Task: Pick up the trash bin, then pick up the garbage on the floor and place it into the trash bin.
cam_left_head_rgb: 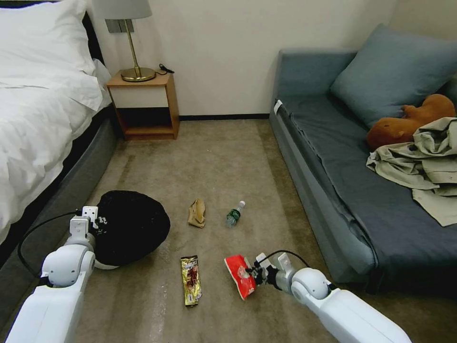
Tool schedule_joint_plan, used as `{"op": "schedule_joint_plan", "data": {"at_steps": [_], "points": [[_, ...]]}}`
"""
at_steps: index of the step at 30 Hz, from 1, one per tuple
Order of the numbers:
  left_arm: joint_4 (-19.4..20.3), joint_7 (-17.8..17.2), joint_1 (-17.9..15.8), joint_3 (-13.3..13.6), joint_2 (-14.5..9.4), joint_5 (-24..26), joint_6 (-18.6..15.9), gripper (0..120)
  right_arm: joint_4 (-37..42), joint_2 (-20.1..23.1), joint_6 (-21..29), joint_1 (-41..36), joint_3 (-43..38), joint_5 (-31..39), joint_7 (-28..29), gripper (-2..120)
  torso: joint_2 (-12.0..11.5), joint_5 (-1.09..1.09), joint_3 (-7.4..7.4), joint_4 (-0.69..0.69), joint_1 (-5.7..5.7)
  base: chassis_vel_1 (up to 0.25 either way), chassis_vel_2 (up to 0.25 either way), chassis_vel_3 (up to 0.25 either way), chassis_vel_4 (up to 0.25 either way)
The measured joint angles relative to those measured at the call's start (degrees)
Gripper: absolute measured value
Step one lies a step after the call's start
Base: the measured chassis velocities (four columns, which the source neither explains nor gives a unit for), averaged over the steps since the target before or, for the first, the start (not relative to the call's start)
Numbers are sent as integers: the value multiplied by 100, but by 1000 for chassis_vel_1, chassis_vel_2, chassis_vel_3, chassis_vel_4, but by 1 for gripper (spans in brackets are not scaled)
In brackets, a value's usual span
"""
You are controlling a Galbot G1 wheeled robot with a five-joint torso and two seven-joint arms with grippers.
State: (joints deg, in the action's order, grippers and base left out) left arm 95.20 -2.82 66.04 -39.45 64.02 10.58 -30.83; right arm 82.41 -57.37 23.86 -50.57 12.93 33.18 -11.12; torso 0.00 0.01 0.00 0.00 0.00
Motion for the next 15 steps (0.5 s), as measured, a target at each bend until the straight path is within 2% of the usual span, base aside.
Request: {"op": "schedule_joint_plan", "data": {"at_steps": [5,7,8,10,11,15], "points": [[34,46,18,65,22,43,7,4,188,-33,0,709,104,253,13,0,0,0,0,0,0,0,0,0,0],[48,61,29,97,48,43,10,4,307,-179,71,1272,265,620,71,0,0,1,0,1,0,0,0,0,0],[48,61,29,97,48,43,10,4,307,-179,71,1272,265,620,71,0,0,1,0,1,0,0,0,0,0],[67,73,40,122,67,40,11,4,358,-398,141,1759,482,1054,153,0,0,0,0,1,0,0,0,0,0],[67,73,40,122,67,40,11,4,358,-398,141,1759,482,1054,153,0,0,0,0,1,0,0,0,0,0],[128,79,47,132,74,40,-18,4,337,-836,173,2317,908,1572,209,0,0,-4,0,1,0,0,0,0,0]]}}
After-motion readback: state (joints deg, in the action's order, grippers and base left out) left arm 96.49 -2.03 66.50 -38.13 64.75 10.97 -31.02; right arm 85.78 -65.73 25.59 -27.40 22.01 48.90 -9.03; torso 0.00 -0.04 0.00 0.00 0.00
